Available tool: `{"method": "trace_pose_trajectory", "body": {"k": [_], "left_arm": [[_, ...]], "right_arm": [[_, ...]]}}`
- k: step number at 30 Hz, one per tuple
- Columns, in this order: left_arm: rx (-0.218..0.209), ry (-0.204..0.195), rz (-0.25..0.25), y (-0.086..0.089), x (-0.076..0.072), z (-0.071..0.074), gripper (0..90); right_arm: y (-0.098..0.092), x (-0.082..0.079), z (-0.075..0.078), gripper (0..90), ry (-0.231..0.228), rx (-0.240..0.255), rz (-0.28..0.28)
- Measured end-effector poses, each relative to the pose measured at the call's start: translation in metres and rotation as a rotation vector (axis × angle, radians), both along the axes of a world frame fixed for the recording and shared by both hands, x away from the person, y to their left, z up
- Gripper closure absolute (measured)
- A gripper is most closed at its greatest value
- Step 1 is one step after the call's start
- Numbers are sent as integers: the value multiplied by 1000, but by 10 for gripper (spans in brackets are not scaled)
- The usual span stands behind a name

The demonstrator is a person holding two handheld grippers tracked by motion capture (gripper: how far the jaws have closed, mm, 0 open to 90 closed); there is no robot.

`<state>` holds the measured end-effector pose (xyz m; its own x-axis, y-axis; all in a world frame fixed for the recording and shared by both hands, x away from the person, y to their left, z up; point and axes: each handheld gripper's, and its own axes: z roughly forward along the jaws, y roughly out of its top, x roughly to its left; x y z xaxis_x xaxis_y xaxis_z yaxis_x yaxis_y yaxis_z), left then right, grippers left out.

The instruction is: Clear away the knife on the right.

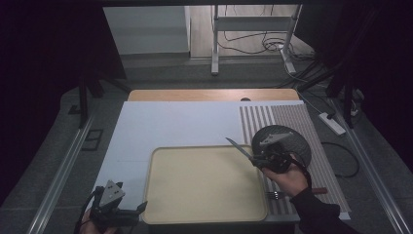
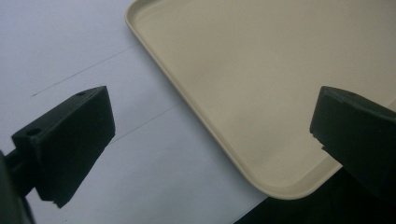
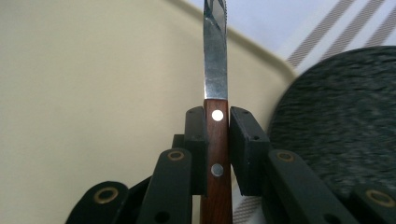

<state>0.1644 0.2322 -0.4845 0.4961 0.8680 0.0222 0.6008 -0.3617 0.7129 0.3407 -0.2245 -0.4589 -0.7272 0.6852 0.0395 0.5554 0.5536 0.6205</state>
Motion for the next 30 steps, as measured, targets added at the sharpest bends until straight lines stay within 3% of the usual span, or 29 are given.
{"method": "trace_pose_trajectory", "body": {"k": [10,20,30], "left_arm": [[5,0,-3,-1,0,0,0],[10,-1,-5,-1,0,0,0],[14,-1,-8,-2,0,0,0]], "right_arm": [[26,-25,-14,777,34,-30,76],[38,-30,-25,776,60,-58,104],[45,-30,-41,774,94,-141,133]]}}
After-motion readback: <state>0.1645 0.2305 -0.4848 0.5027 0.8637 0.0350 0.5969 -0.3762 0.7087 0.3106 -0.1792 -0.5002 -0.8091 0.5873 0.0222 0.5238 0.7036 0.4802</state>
